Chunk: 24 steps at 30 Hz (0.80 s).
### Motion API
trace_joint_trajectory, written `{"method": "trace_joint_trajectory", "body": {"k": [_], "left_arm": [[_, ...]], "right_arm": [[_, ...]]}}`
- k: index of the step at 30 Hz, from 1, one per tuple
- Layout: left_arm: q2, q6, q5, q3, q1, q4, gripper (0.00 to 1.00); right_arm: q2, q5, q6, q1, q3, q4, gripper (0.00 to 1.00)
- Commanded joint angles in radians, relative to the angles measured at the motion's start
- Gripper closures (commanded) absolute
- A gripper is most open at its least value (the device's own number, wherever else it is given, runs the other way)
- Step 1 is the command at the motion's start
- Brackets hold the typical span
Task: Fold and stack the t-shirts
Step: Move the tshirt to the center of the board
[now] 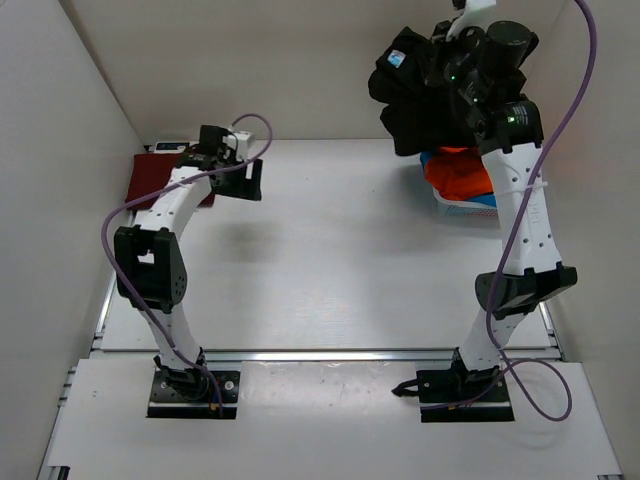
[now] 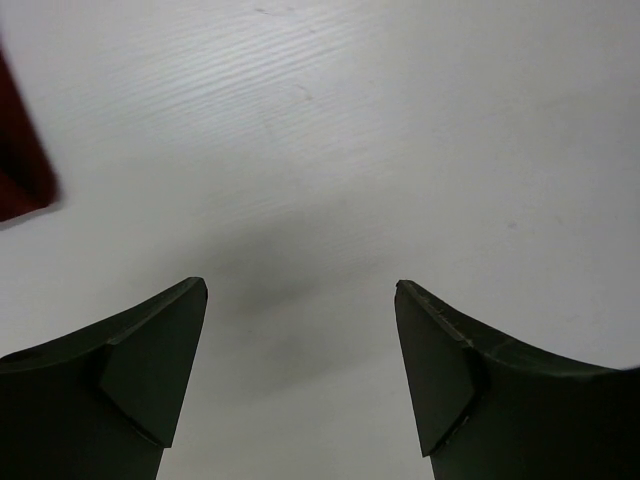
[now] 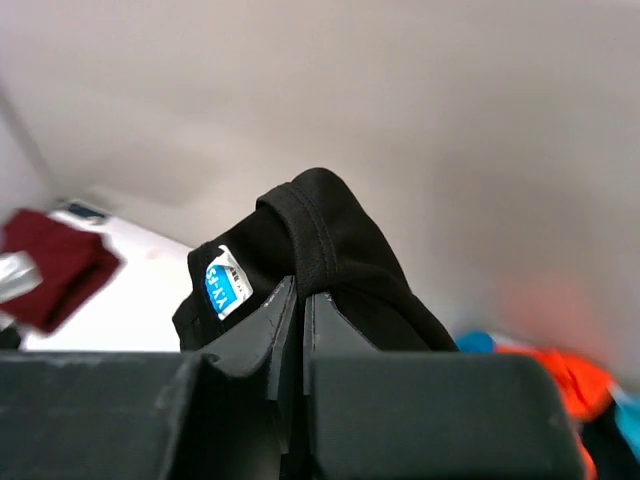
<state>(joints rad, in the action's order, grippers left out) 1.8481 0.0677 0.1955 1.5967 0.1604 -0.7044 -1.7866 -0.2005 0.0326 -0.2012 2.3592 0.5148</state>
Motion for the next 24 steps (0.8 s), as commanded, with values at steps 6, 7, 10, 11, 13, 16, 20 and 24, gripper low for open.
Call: {"method": "trace_joint_trajectory", "body": {"k": [6, 7, 10, 11, 13, 16, 20, 24], "left_arm": [[-0.069, -0.014, -0.004, 0.032, -0.097, -0.015, 0.13], [-0.076, -0.016, -0.011, 0.032, -0.096, -0.010, 0.12], [-0.072, -0.029, -0.037, 0.026, -0.104, -0.007, 0.13], [-0.070, -0.031, -0.050, 0.029, -0.108, -0.006, 0.12], [-0.073, -0.043, -0.073, 0.028, -0.114, -0.009, 0.11], [-0.075, -0.045, -0.085, 0.025, -0.134, -0.003, 0.12], [-0.085, 0.000, -0.085, 0.023, -0.134, -0.014, 0.10], [-0.110, 0.082, -0.054, 0.020, -0.098, -0.065, 0.10]], "right_arm": [[0.035, -0.089, 0.036, -0.170, 0.141, -0.177, 1.00], [0.035, -0.121, 0.001, -0.167, 0.144, -0.191, 1.00], [0.027, -0.206, -0.066, -0.178, 0.103, -0.222, 1.00], [0.017, -0.195, -0.059, -0.175, 0.077, -0.210, 1.00], [0.026, -0.213, -0.081, -0.126, -0.025, -0.164, 1.00], [0.047, -0.284, -0.146, -0.041, -0.191, -0.153, 0.77], [0.105, -0.332, -0.181, 0.019, -0.470, -0.182, 0.01], [0.124, -0.217, -0.154, 0.013, -0.569, -0.148, 0.01]]}}
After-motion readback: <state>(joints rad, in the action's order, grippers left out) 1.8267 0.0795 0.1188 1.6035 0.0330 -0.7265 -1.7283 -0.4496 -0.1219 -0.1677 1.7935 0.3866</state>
